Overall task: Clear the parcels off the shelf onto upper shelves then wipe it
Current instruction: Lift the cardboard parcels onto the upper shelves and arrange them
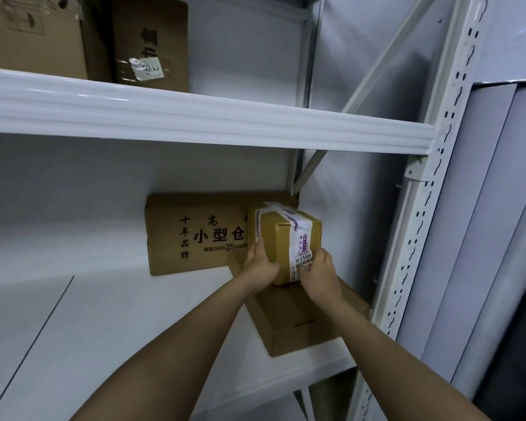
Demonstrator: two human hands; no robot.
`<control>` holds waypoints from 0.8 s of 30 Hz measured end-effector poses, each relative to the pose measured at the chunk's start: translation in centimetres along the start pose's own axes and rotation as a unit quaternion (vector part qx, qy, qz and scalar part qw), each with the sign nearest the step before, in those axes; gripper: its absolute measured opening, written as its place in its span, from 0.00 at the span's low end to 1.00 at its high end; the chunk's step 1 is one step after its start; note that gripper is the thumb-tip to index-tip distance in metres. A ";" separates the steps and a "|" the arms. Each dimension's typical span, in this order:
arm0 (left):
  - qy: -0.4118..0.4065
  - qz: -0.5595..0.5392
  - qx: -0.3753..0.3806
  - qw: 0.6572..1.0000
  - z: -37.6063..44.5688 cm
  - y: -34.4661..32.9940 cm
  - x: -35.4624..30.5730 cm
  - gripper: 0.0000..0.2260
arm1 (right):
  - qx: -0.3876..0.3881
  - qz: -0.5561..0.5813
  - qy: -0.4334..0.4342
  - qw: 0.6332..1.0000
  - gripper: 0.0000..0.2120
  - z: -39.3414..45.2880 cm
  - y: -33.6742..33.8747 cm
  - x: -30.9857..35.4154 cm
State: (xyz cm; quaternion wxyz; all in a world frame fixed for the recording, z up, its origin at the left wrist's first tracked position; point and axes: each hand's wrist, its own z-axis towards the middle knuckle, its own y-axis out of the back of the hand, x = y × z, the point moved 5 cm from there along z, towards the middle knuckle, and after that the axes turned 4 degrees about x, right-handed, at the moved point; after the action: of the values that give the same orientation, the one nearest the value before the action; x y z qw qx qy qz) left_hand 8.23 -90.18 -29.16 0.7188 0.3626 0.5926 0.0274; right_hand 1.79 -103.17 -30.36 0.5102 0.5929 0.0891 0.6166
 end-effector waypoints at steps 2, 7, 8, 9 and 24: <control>0.029 -0.040 0.002 0.999 1.2 -0.5 0.0 0.33 | -0.002 0.051 -0.032 0.998 0.29 1.7 0.3 -1.1; 0.071 -0.113 -0.006 0.991 3.6 -1.3 -0.1 0.38 | 0.012 0.194 -0.095 0.976 0.38 5.7 0.3 -3.2; 0.081 -0.118 -0.003 0.990 4.0 -1.6 -0.1 0.39 | 0.012 0.218 -0.098 0.971 0.39 6.5 0.3 -3.5; 0.087 -0.123 -0.002 0.989 4.4 -1.9 0.0 0.40 | 0.016 0.239 -0.102 0.965 0.40 7.1 0.2 -3.8; 0.100 -0.176 0.009 0.979 4.3 -2.5 -0.4 0.39 | 0.068 0.212 -0.128 0.966 0.27 6.6 -1.1 -4.6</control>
State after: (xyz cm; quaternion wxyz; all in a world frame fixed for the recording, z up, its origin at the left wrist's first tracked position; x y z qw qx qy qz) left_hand 10.88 -94.35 -30.07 0.6459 0.2543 0.7165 -0.0687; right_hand 6.79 -109.27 -32.25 0.3338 0.7056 -0.0632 0.6219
